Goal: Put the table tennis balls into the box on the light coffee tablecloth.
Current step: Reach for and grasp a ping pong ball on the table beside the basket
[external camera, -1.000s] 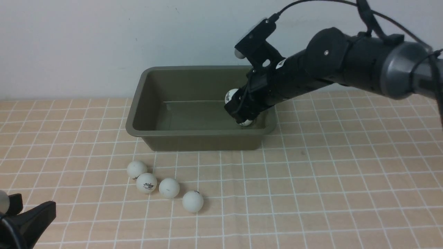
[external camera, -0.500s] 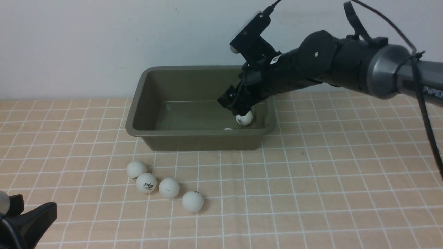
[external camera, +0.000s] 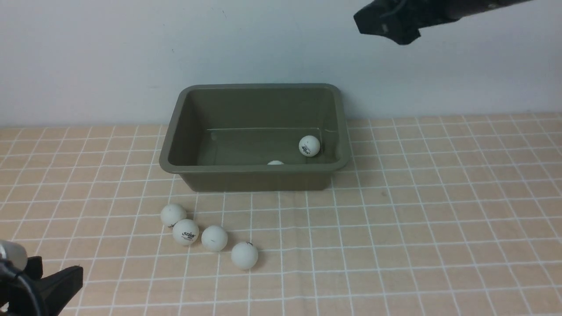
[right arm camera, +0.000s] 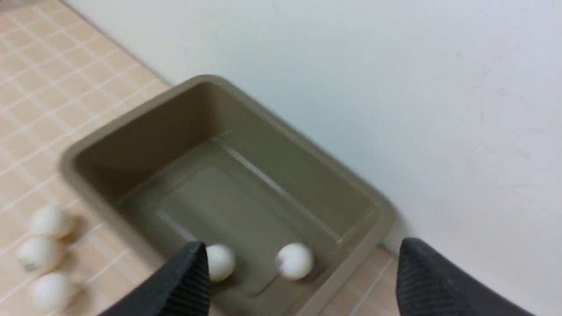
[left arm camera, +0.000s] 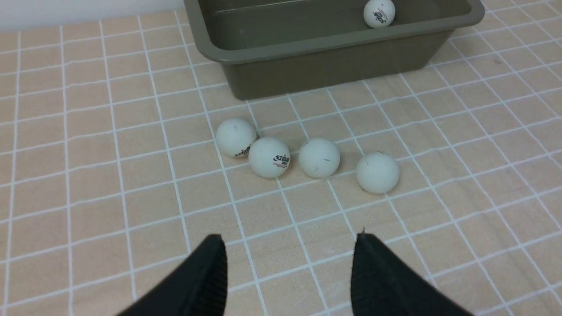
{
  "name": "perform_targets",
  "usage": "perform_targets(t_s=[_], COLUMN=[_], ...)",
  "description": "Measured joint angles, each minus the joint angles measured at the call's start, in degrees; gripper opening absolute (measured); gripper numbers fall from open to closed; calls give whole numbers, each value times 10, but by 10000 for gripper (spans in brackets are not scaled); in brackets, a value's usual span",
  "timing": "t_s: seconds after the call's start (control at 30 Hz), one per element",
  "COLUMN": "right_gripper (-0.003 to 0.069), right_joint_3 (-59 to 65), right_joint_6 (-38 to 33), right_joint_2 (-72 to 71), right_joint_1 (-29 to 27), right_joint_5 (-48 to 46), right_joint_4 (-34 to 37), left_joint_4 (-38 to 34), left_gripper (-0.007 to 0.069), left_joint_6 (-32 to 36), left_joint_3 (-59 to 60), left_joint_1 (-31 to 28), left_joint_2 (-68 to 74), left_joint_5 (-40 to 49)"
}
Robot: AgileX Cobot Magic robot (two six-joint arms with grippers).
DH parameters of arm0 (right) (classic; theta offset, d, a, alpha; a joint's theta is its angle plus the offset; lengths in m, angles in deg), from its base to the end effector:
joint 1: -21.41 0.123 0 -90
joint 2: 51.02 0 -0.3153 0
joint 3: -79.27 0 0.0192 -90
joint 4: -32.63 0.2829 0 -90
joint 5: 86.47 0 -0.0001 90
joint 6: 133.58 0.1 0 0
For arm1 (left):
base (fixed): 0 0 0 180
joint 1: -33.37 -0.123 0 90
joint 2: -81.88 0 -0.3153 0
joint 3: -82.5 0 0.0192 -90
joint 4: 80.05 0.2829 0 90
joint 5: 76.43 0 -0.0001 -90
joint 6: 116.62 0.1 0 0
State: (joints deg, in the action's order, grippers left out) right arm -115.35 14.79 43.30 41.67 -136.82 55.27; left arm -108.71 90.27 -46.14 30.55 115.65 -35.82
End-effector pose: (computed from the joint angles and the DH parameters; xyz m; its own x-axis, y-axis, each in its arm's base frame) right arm 0.3407 0.1574 0.4483 -0.3920 -0.4377 -0.8092 -0.6926 0.7193 -0.0536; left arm 0.1000 -0.0264 0.2909 -0.5125 0.0470 -0.8574 0.2571 0.9611 -0.1010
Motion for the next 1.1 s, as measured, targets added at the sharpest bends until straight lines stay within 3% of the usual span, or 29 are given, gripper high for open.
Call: perform_targets(t_s=[0.33, 0.7, 0.93, 1.1], right_gripper=[515, 515, 515, 515], right_joint_3=[0, 0, 0, 0], right_joint_6=[33, 34, 28, 26], right_joint_2=[-64, -76, -76, -76], right_joint_1=[35, 35, 35, 35], right_joint_5=[-98, -135, -132, -127], right_joint_4=[-4, -6, -7, -8], left_joint_4=[2, 17, 29, 55], left_gripper=[318, 320, 387, 404], left_joint_6=[37, 207, 198, 133], left_joint_3=[-82, -281, -335, -374], left_joint_1=[0, 0, 0, 0], left_joint_2=[213, 442, 549, 632], left_joint_5=[-12, 31, 50, 71])
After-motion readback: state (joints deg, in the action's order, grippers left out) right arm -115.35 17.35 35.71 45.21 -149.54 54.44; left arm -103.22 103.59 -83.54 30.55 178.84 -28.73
